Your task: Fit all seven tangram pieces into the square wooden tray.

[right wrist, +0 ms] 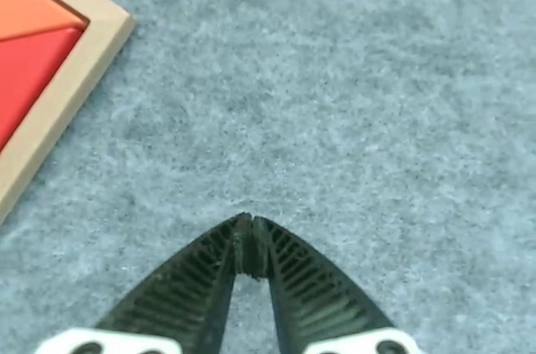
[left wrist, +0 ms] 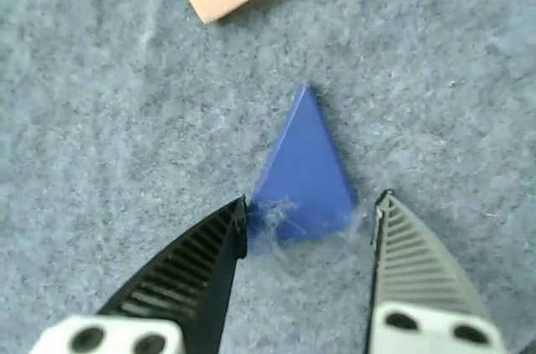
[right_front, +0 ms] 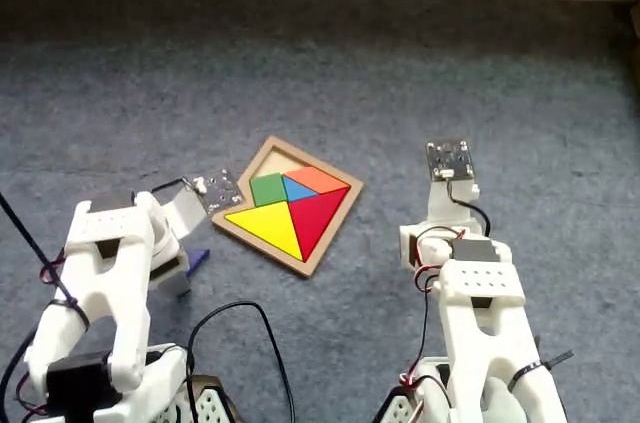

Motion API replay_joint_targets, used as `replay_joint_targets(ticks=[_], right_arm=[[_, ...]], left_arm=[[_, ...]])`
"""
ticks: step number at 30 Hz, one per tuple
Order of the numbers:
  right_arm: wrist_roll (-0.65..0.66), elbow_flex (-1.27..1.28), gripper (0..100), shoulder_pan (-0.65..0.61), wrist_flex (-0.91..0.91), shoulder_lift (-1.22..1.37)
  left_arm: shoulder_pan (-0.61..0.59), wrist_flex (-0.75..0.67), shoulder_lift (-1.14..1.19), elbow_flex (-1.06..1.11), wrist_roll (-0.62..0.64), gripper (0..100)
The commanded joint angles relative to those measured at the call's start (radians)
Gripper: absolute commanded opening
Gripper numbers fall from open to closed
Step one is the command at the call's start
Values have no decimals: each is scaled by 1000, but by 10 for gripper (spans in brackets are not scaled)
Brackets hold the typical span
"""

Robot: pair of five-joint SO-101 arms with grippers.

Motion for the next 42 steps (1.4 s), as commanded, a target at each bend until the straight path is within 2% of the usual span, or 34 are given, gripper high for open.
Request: replay_joint_targets(ticks=[1,4,9,15,21,29,37,42], right_arm=[[-2,-2,9,15,-19,-28],[-2,-2,9,15,-19,-28],[-2,-2,9,15,-19,-28],[-2,-2,9,15,-19,-28],[-2,-2,9,15,-19,-28],[32,-2,9,15,-19,-28],[38,-2,9,15,-19,-28],[38,-2,9,13,-19,-28]], left_arm=[[-15,-94,-27,36,-29,245],[-18,-124,-27,84,-78,245],[-53,-158,-27,107,-83,234],[-51,-152,-38,102,-80,114],[-41,-143,-39,81,-72,46],[21,63,-39,-134,155,34],[8,186,-30,-343,258,56],[-30,245,-30,-355,282,257]])
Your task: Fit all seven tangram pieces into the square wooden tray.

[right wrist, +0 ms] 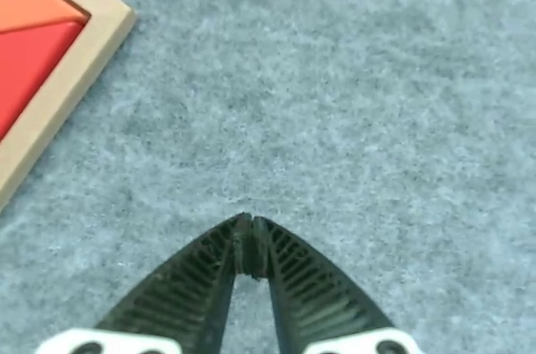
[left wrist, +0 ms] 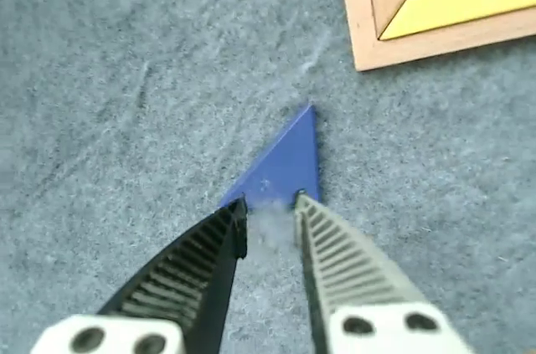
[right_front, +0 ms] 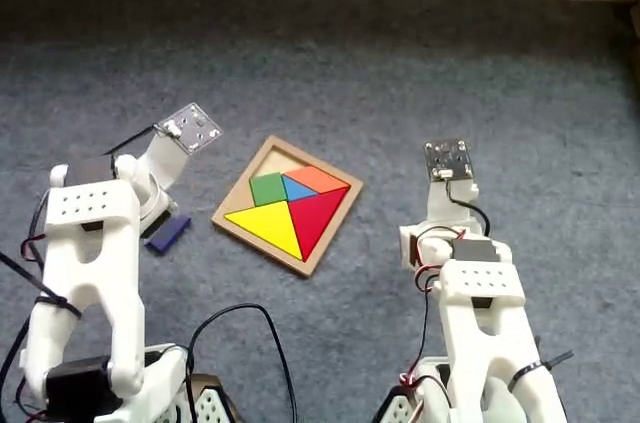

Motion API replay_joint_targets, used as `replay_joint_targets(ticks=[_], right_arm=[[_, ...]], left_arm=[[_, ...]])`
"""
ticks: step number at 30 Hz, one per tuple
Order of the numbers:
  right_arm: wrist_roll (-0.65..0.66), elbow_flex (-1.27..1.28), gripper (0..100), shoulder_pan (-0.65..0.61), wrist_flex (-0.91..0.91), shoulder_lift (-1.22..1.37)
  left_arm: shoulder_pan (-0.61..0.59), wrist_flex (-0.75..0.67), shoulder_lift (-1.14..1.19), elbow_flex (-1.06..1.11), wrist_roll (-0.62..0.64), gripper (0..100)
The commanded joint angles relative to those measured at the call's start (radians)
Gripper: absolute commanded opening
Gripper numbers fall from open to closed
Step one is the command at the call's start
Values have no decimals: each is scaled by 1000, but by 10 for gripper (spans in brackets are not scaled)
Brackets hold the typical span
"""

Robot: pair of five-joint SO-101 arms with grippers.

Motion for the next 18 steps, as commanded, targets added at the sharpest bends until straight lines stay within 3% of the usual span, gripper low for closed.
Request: replay_joint_targets(ticks=[1,7,13,18], right_arm=[[15,-1,9,10,-19,-28],[15,12,9,8,-21,-28],[15,13,9,8,-21,-28],[15,12,9,7,-21,-28]], left_arm=[[-42,21,-5,-48,6,283],[-94,6,-4,-48,-321,284],[-91,2,5,-45,-404,284],[-91,-3,148,-65,-493,284]])
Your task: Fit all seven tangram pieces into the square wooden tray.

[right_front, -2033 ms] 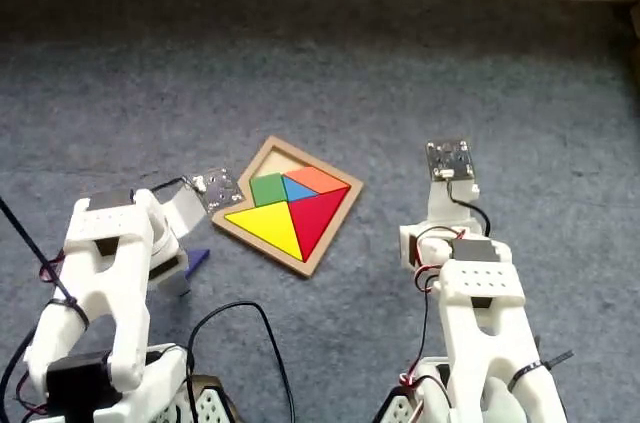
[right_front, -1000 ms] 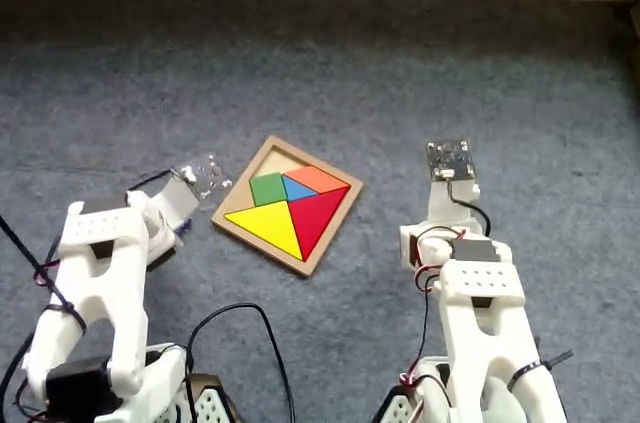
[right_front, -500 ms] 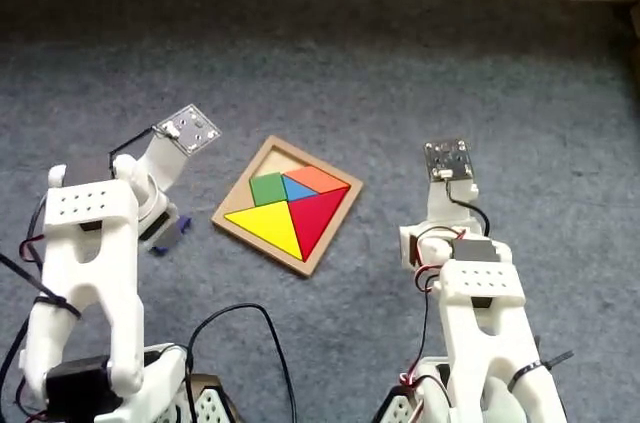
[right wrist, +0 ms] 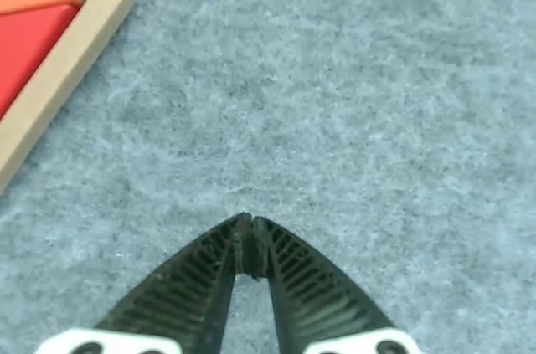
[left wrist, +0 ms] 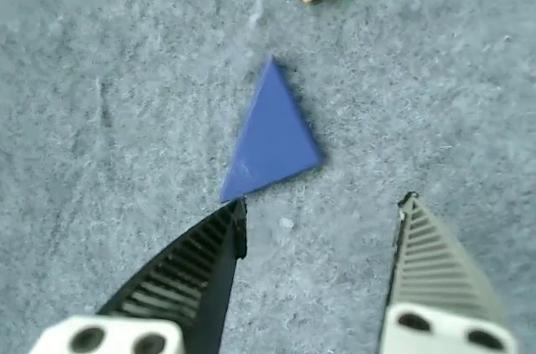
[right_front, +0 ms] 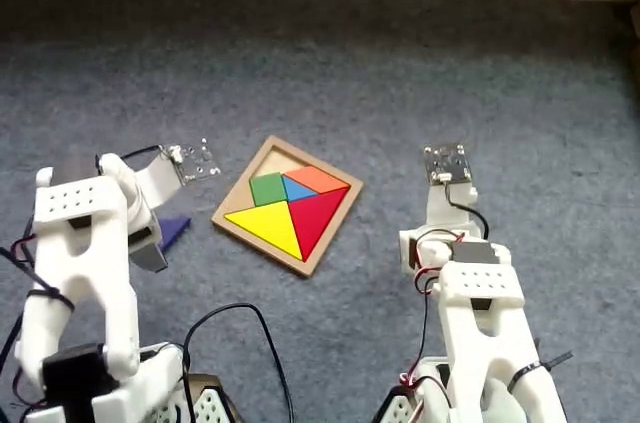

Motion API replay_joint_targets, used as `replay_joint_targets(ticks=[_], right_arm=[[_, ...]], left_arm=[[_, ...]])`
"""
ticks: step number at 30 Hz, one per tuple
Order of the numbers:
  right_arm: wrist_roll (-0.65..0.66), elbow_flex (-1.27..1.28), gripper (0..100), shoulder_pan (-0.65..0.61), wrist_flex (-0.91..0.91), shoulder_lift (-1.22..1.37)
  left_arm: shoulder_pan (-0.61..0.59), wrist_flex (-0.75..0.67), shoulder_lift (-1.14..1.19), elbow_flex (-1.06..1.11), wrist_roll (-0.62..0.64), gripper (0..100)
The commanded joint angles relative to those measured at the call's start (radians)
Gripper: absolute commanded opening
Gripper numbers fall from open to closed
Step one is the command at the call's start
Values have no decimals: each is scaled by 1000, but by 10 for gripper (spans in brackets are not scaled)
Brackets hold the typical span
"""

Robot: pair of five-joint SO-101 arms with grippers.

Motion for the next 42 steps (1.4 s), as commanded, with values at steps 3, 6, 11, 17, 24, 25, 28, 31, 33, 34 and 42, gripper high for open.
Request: replay_joint_targets(ticks=[3,6,11,17,24,25,28,31,33,34,42], right_arm=[[15,-8,9,8,-21,-28],[15,-8,9,8,-21,-28],[17,-10,9,8,-21,-28],[17,-10,9,8,-21,-28],[17,-10,9,8,-21,-28],[17,-10,9,8,-21,-28],[17,-10,9,8,-21,-28],[17,-10,9,8,-21,-28],[17,-10,9,8,-21,-28],[17,-10,9,8,-21,-28],[17,-10,9,8,-21,-28]], left_arm=[[-12,-25,150,-119,-44,284],[-12,-29,214,-165,-46,284],[-12,-31,309,-231,-52,284],[-10,-31,410,-295,-54,284],[-10,-31,492,-344,-48,284],[-10,-32,499,-349,-48,284],[-12,-87,524,-337,-48,284],[-13,-176,562,-308,-48,271],[-12,-213,587,-297,-51,236],[-10,-221,596,-295,-51,219],[-10,-221,601,-303,-52,127]])
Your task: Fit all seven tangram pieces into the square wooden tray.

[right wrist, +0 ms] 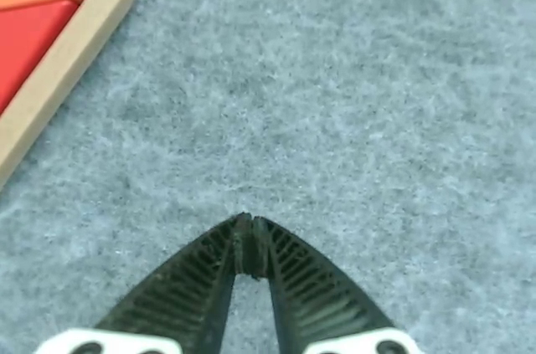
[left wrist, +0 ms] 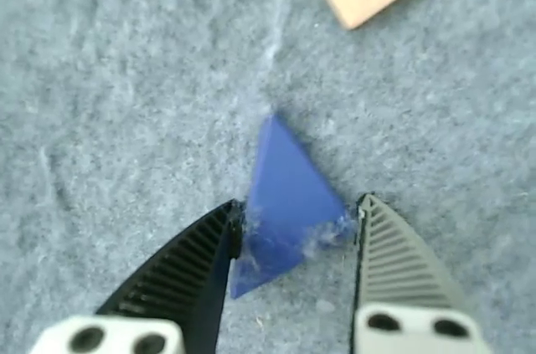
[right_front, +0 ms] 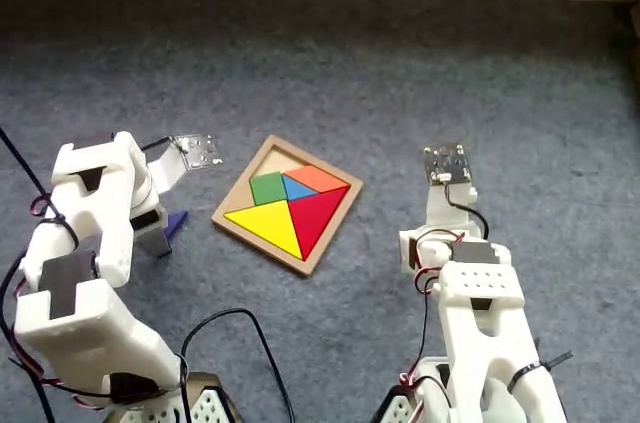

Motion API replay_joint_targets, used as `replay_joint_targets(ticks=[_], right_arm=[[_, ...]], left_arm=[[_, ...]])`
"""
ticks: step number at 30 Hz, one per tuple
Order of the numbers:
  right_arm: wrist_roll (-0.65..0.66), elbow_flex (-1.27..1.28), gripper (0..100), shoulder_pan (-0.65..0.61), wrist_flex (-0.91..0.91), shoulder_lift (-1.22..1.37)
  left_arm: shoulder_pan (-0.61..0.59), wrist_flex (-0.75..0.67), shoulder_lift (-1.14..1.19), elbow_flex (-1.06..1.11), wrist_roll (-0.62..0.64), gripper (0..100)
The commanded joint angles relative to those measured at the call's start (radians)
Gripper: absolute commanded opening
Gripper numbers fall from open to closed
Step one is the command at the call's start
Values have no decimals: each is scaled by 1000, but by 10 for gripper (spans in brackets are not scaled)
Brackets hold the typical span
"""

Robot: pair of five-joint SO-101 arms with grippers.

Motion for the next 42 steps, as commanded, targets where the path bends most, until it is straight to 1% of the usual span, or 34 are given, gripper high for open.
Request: replay_joint_targets(ticks=[1,7,14,16,19,21,27,31,36,37,40,42], right_arm=[[12,-10,9,8,-21,-28],[12,-10,9,8,-21,-28],[12,-12,9,8,-21,-28],[14,-12,9,8,-21,-28],[14,-10,9,8,-21,-28],[14,-10,9,8,-21,-28],[14,-10,9,8,-21,-28],[14,-8,9,8,-21,-28],[14,-8,9,8,-21,-28],[14,-8,9,8,-21,-28],[14,-8,9,8,-21,-28],[14,-8,9,8,-21,-28]], left_arm=[[-10,-71,1,-13,-37,125],[-10,-51,-44,-7,-32,126],[71,166,-269,-2,-31,126],[107,190,-318,-2,15,126],[168,192,-374,-2,132,126],[216,192,-400,-2,187,126],[378,190,-423,-13,342,126],[478,149,-423,-8,439,126],[595,153,-423,-13,522,133],[613,155,-423,-8,523,148],[636,158,-421,-1,529,250],[636,155,-421,-7,566,272]])
